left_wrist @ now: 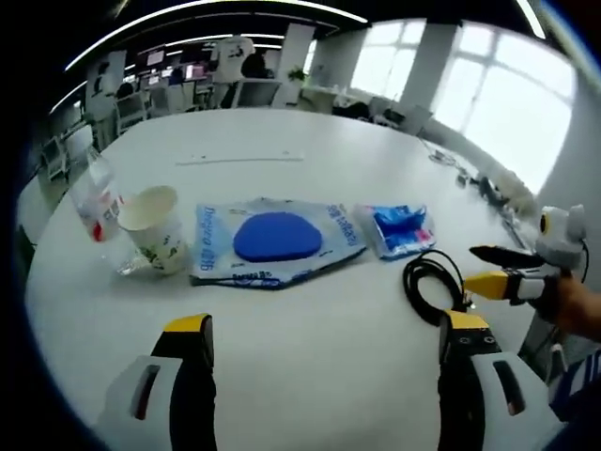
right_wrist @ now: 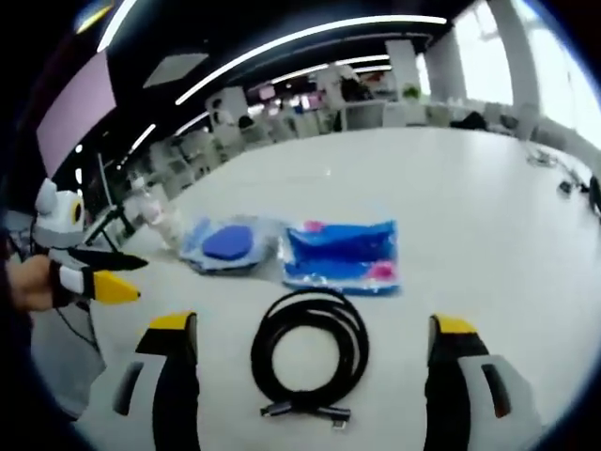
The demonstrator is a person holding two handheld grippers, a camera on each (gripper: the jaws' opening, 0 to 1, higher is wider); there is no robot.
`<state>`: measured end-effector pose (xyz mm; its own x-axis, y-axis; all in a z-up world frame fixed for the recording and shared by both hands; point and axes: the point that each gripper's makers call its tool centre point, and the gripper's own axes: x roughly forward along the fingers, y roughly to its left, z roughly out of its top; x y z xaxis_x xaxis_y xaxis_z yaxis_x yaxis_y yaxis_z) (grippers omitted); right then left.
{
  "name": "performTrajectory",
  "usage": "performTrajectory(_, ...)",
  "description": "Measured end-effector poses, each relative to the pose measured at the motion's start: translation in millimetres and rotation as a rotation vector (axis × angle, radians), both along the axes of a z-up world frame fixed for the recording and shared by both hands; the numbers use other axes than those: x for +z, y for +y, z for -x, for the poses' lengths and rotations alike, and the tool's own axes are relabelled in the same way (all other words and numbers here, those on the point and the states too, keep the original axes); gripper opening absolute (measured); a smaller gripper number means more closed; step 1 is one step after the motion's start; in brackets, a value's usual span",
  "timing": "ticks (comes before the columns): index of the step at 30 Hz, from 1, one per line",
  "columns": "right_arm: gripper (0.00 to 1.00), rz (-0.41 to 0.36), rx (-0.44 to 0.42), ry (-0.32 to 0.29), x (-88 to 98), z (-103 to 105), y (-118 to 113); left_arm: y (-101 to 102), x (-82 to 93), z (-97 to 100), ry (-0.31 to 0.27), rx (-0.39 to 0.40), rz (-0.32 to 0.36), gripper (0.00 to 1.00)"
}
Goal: Arrange the tabletop items into an orderly group along one side of the table until the central work area is clear of visible clutter.
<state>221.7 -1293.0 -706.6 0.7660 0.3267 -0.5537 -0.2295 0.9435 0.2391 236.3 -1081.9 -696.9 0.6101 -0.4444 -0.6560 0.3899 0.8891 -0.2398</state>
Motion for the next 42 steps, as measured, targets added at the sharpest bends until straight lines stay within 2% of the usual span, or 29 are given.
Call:
performTrajectory(6, 1.00, 0.009, -0.028, 0.012, -2.5, 9.6, -4.3, 10.0, 4.3, 2.3, -0.001, 0.011, 0.015, 1.00)
performTrajectory(14, 1.00, 0.015, -0.044, 0.019, 2.0, 23.3, 1.5, 28.3, 7.9, 8.6, -0.003, 0.020, 0.019, 1.00)
performTrajectory(19, 1.00, -0.011, -0.071, 0.040, 1.4, 28.2, 5.9, 41.1, 8.5, 14.6, 0.017, 0.026, 0.033, 1.00)
performTrajectory(27, 1.00, 0.011, -0.097, 0.029, 10.0, 38.8, 9.2, 71.2, 13.0, 22.2, 0.013, 0.053, 0.040, 1.00)
performTrajectory(29, 1.00, 0.010, -0.105, 0.027, 11.4, 41.2, 9.1, 79.1, 11.7, 25.3, 0.026, 0.065, 0.047, 1.00)
performTrajectory(42, 1.00, 0.027, -0.135, 0.017, 21.8, 53.5, 11.3, 110.1, 17.9, 26.8, -0.004, 0.083, 0.046, 1.00)
